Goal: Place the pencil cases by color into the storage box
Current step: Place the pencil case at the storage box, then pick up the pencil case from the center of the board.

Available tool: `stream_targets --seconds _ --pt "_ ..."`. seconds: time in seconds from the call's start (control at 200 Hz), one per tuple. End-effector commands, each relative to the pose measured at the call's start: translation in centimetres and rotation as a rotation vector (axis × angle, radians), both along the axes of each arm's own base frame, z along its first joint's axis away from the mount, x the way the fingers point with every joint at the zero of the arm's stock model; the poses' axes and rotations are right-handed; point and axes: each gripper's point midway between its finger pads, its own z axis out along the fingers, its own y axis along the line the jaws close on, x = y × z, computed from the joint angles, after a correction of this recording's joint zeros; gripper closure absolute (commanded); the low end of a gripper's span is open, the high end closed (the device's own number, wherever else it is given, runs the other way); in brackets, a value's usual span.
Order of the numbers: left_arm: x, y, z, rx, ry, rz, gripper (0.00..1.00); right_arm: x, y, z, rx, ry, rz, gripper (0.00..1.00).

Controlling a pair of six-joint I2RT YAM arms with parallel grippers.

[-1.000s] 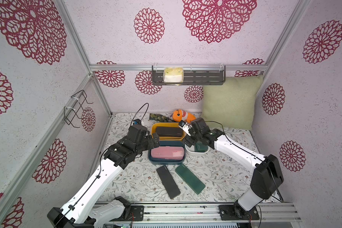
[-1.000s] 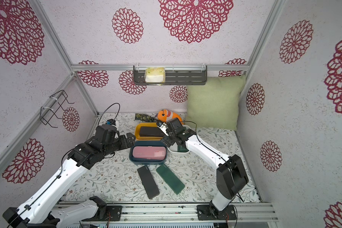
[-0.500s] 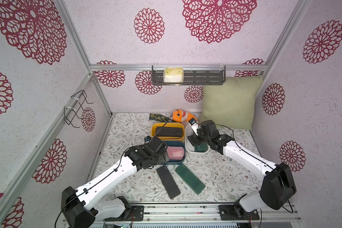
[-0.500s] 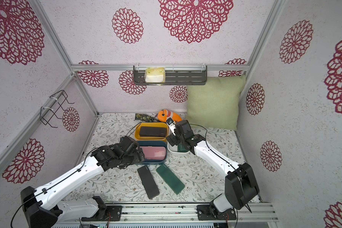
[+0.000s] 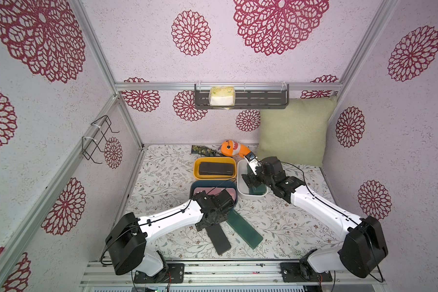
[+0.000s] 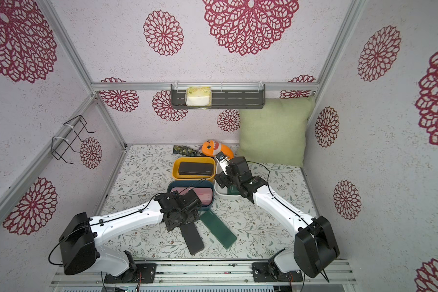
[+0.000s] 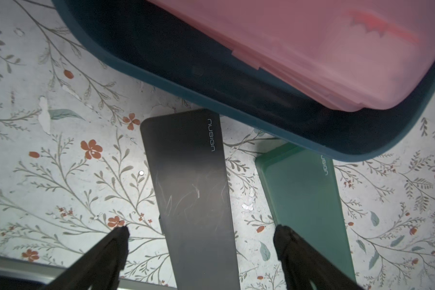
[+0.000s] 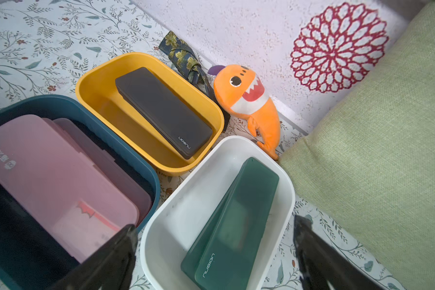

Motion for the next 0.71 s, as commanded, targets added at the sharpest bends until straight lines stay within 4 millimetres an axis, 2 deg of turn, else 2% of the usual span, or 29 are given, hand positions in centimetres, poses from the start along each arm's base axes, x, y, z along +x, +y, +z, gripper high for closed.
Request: stream_targets --seconds 0.0,0.215,0.5,0.7 --pt "0.2 -0.9 -0.4 -0.001 -0.005 0.029 0.03 -0.1 -0.4 2.3 0.058 -0.047 -0.014 0.01" --pt "-0.4 -0.9 -1.7 0.022 0.015 0.057 0.03 -0.6 -0.3 2.7 0.075 -0.053 0.000 0.01" --pt "-1.3 -1.1 -4.9 0.041 0.071 0.069 0.03 -0.9 -0.5 2.4 0.068 -0.044 0.003 0.01" --pt "-1.7 -0.5 -5.0 0.072 0.077 0.079 0.03 -0.9 -0.4 2.1 0.065 -0.039 0.006 0.01"
